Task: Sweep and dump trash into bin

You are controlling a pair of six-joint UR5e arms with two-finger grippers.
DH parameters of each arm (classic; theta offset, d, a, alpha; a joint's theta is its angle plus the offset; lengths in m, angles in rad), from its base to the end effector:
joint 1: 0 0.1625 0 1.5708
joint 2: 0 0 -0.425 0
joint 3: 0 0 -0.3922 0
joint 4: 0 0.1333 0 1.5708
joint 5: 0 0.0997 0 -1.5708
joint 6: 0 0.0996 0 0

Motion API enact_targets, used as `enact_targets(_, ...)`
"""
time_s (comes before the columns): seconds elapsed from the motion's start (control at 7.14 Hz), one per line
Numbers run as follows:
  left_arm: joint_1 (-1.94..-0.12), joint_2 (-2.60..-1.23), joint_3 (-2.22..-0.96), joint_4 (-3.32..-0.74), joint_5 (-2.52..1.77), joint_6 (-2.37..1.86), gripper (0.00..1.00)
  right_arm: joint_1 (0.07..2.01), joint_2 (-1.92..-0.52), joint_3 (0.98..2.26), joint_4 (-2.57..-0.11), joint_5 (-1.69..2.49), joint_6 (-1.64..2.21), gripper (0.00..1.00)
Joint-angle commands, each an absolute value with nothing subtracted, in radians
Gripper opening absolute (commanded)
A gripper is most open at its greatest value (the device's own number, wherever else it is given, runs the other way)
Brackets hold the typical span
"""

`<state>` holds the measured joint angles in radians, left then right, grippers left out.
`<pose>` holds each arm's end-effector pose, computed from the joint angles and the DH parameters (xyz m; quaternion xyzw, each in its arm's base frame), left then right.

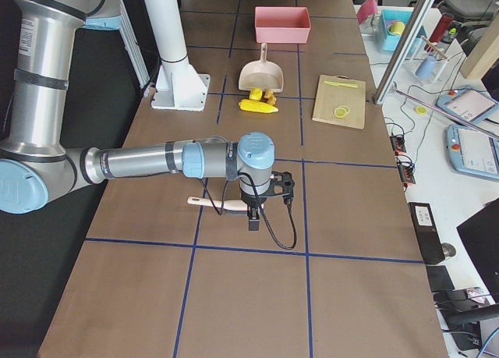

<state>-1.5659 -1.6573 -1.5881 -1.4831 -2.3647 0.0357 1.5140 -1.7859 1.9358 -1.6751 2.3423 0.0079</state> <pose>-0.0597 -0.5279 0.6135 0.0134 0.3864 0.0218 0.9220 0.0411 -0.4029 0.5859 0.0089 -0.3766 -0.0312 0.9258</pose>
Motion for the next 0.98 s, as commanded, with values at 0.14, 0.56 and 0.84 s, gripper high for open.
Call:
enact_targets(0.14, -1.554, -1.648, -1.617, -1.477, -2.362, 0.025, 1.00, 1.514, -1.799, 1.939, -1.671, 2.345, 0.009, 1.00)
enact_targets(0.56, -1.545, -1.597, -1.620, -1.497, -2.370, 0.028, 1.00, 1.514, -1.799, 1.937, -1.623, 2.349, 0.005, 1.00)
enact_targets(0.84, -1.522, -1.508, -1.683, -1.671, -2.379, 0.023, 1.00, 1.511, -1.819, 1.939, -1.555, 2.374, 0.014, 1.00)
